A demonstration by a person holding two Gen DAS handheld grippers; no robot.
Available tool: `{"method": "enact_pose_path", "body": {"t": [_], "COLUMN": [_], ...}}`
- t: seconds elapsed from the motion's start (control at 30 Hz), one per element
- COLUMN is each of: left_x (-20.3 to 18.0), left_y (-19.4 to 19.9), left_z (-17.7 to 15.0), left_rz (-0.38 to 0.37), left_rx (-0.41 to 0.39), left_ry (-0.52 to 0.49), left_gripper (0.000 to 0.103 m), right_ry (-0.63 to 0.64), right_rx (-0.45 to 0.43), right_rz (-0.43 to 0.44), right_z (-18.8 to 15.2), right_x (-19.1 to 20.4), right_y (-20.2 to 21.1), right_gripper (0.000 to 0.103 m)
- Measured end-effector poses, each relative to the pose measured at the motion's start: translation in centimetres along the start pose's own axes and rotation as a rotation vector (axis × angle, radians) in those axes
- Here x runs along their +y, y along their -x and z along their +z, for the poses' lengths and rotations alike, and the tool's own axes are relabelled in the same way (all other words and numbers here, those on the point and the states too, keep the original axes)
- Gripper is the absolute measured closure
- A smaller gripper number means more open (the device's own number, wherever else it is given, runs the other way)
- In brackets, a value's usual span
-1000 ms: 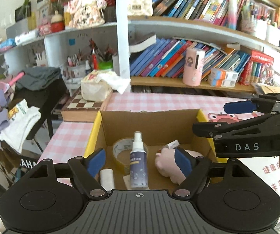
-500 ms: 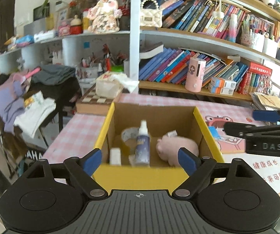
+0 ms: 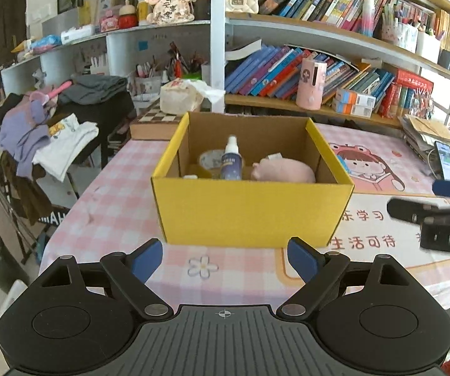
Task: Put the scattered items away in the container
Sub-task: 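Raise both open grippers out of the yellow box and back away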
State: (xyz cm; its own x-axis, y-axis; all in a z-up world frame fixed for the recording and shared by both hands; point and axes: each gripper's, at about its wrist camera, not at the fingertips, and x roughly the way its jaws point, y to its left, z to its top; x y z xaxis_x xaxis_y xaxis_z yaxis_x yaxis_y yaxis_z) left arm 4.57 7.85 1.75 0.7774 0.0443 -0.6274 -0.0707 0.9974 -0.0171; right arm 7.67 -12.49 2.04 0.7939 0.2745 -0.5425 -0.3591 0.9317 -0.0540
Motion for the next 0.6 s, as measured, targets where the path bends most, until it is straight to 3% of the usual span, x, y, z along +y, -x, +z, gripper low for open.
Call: {"method": "enact_pose_path", "body": {"t": [0.2, 0.6], "left_x": [-0.5, -1.9], "left_y": [0.3, 0.7], "left_z": [-2.0, -4.0], "left_rz": [-0.013, -0.074], "left_rx": [0.052, 0.104], "left_ry": [-0.023, -0.079], "left_gripper": [0.011, 0.011], "right_ry": [0.04, 0.046], "right_rx": [0.089, 0.128], "right_rz": [0.025, -0.005], "right_z": [-2.6, -4.1], "right_x": [1.9, 2.5], "right_y": [0.6, 2.2], "right_gripper": [0.016, 0.013]}}
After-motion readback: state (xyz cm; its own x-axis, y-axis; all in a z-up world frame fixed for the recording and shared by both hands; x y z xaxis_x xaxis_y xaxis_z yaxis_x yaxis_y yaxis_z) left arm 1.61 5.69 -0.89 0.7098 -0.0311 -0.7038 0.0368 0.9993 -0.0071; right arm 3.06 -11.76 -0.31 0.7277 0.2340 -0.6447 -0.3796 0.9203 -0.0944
